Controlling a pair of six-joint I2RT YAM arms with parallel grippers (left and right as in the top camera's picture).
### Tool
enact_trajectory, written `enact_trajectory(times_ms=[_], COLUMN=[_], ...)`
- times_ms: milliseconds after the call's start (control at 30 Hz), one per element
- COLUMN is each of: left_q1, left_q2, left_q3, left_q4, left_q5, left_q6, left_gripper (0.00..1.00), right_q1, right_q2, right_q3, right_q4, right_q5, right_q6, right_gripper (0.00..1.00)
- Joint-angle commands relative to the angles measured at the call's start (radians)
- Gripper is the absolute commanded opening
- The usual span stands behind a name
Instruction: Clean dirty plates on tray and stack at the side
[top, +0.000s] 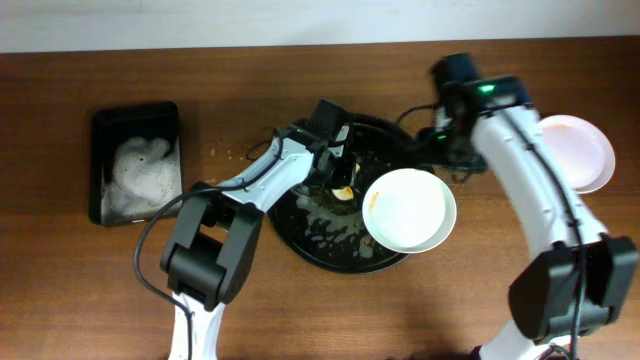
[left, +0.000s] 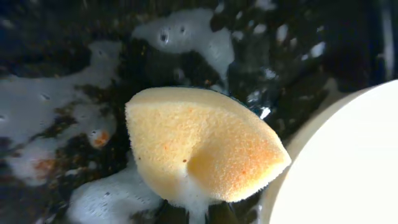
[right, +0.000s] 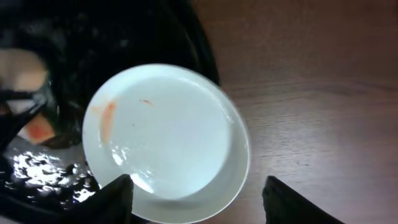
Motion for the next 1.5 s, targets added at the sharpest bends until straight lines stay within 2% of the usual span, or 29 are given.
enact_trajectory(times_ms=[0, 67, 133, 300, 367, 467, 500, 733, 867, 1300, 1467], left_q1=[-0.021, -0.042, -0.063, -0.13, -0.157, -0.182, -0.187, -0.188, -0.188, -0.181, -0.163], left_q2=[-0.117, -0.119, -0.116, -0.114, -0.109, -0.084, -0.065, 0.043, 0.045, 0.045, 0.044], left_q3=[0.011, 0.01, 0.01, 0.008, 0.003, 0.0, -0.001, -0.001, -0.001, -0.001, 0.055], left_q4=[0.012, 0.033, 0.048, 0.058, 0.061, 0.06, 0.06, 0.044, 0.014, -0.051, -0.109], left_q5=[0.023, 0.101, 0.118, 0.132, 0.127, 0.09, 0.064, 0.057, -0.029, -0.547, -0.564], left_q6=[0.043, 0.051, 0.096, 0.223, 0.243, 0.242, 0.242, 0.242, 0.242, 0.243, 0.242], left_gripper=[0.02, 0.02, 0.02, 0.02, 0.01, 0.01, 0.01, 0.0, 0.0, 0.0, 0.0], right_q1=[-0.141, -0.224, -0.266, -0.311, -0.311, -0.31, -0.311, -0.309, -0.309, -0.312, -0.312], right_q2=[-0.015, -0.015, -0.015, -0.015, -0.015, -0.015, -0.015, -0.015, -0.015, -0.015, -0.015], right_q3=[-0.091, -0.215, -0.304, -0.478, -0.508, -0.518, -0.518, -0.589, -0.632, -0.631, -0.631], right_q4=[0.013, 0.059, 0.104, 0.214, 0.231, 0.258, 0.264, 0.349, 0.409, 0.409, 0.4], right_q5=[-0.264, -0.317, -0.353, -0.445, -0.445, -0.477, -0.49, -0.489, -0.489, -0.481, -0.458], right_q6=[-0.089, -0.089, -0.089, -0.097, -0.096, -0.096, -0.096, -0.044, -0.023, -0.02, -0.02], right_gripper=[0.63, 0.59, 0.53, 0.52, 0.47, 0.28, 0.25, 0.24, 0.05, 0.04, 0.04])
